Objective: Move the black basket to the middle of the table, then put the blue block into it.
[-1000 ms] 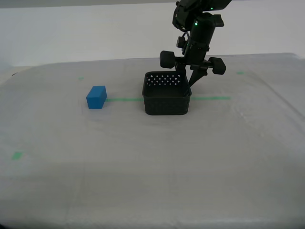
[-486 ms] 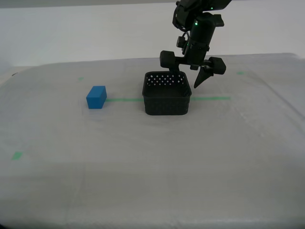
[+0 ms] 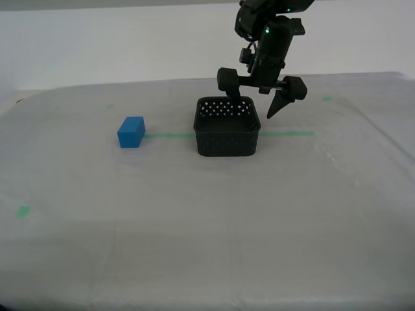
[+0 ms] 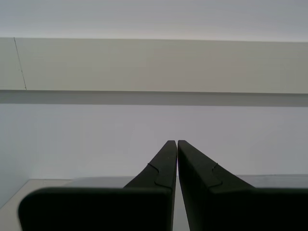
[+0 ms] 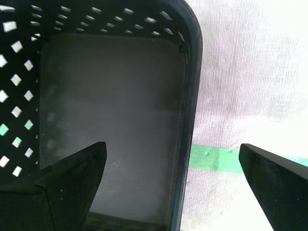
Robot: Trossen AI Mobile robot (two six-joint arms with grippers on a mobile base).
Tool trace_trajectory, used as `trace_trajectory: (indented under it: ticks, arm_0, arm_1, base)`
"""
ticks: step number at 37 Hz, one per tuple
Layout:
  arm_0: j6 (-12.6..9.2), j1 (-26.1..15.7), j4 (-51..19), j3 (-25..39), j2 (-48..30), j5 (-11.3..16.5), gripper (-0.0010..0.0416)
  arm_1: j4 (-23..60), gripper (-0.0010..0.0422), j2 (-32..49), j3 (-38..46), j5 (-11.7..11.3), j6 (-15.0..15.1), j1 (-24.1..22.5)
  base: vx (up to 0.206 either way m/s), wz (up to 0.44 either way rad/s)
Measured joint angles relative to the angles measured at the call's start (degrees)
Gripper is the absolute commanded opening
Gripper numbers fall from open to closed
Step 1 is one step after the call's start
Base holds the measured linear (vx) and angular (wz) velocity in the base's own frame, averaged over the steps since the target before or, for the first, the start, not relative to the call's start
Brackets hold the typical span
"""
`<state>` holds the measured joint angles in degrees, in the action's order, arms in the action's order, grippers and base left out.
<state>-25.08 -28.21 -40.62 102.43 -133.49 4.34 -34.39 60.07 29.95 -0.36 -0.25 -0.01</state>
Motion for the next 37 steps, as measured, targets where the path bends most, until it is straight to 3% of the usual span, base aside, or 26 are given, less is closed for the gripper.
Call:
trace_trajectory:
  ticks: [17, 23, 28, 37]
  arm_0:
    - [1.9, -0.1, -7.6, 5.8, 0.3, -1.0, 0.0400]
    - [4.1, -0.1, -10.2, 6.9, 1.5, -1.4, 0.0400]
    - [4.5, -0.1, -10.6, 6.2, 4.3, -3.3, 0.0400]
    - [7.2, 0.0, -12.9, 6.2, 8.9, -5.9, 0.0400]
  arm_1:
    - [0.0, 0.0000, 0.0, 0.0, 0.0, 0.0, 0.0]
    - [0.0, 0.0000, 0.0, 0.0, 0.0, 0.0, 0.0]
    - [0.0, 0.0000, 0.0, 0.0, 0.0, 0.0, 0.0]
    - [0.0, 0.0000, 0.0, 0.0, 0.0, 0.0, 0.0]
  base:
    - [0.000, 0.000]
    - [0.000, 0.000]
    - [0.000, 0.000]
    - [0.000, 0.000]
